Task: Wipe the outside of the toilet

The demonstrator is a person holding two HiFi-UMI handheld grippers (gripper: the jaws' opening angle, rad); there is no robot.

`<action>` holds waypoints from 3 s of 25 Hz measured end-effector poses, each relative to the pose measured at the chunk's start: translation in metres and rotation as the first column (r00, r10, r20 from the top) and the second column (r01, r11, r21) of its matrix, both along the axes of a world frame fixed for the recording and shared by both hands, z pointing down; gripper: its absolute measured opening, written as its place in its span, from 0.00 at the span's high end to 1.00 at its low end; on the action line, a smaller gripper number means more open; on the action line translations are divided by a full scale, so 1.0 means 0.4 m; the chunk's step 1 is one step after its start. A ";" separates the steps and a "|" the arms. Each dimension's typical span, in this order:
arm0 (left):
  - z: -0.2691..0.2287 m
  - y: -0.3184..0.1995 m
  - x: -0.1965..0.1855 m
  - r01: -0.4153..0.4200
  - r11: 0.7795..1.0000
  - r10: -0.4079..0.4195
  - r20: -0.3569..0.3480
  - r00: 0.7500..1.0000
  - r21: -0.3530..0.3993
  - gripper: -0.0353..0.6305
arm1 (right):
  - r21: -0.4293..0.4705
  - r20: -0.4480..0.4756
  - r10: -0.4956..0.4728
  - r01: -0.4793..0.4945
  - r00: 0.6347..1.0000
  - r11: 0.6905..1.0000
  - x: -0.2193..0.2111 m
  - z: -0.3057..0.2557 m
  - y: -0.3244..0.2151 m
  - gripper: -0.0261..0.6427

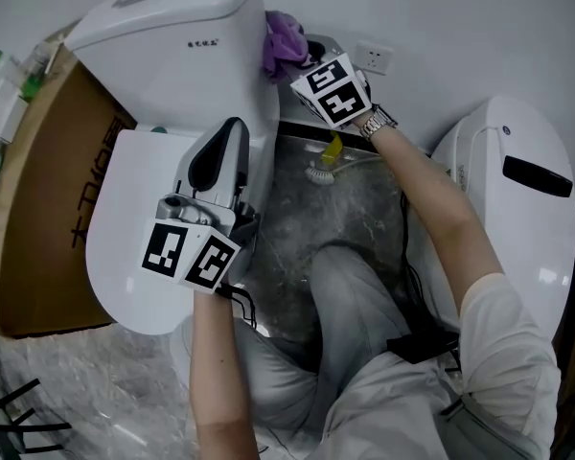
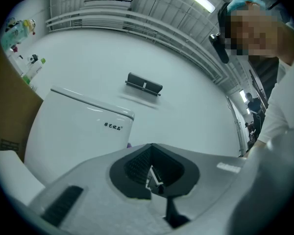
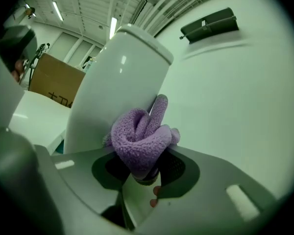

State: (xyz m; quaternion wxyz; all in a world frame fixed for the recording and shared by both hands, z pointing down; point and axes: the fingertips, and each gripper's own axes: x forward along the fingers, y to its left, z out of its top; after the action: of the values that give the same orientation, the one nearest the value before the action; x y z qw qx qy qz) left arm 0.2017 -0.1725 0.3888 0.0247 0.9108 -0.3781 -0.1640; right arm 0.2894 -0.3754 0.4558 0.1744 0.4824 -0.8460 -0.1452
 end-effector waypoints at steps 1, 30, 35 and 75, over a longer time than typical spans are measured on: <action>0.000 0.000 -0.001 0.001 1.000 -0.001 -0.002 1.000 -0.001 0.94 | -0.028 -0.008 0.002 -0.003 1.000 1.000 0.000 0.044 -0.003 0.77; -0.029 0.033 -0.028 0.010 0.999 -0.011 0.021 1.000 0.037 0.94 | -0.367 -0.137 -0.115 0.058 0.984 0.928 -0.166 0.498 0.301 0.77; -0.016 0.052 -0.019 0.036 0.999 -0.036 0.001 0.999 -0.030 0.94 | -0.383 -0.094 -0.130 0.084 0.987 0.920 -0.187 0.504 0.333 0.77; 0.314 0.658 -0.391 0.734 0.679 -0.720 0.190 0.668 -0.008 0.94 | -0.461 0.007 -0.283 0.254 0.959 0.850 -0.415 0.532 0.803 0.77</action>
State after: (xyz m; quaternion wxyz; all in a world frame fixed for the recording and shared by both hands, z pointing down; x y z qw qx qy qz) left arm 0.0454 0.0907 0.5145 -0.0372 0.6933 -0.7167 -0.0655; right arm 0.1233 -0.0541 0.6687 0.2868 0.3000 -0.9096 0.0201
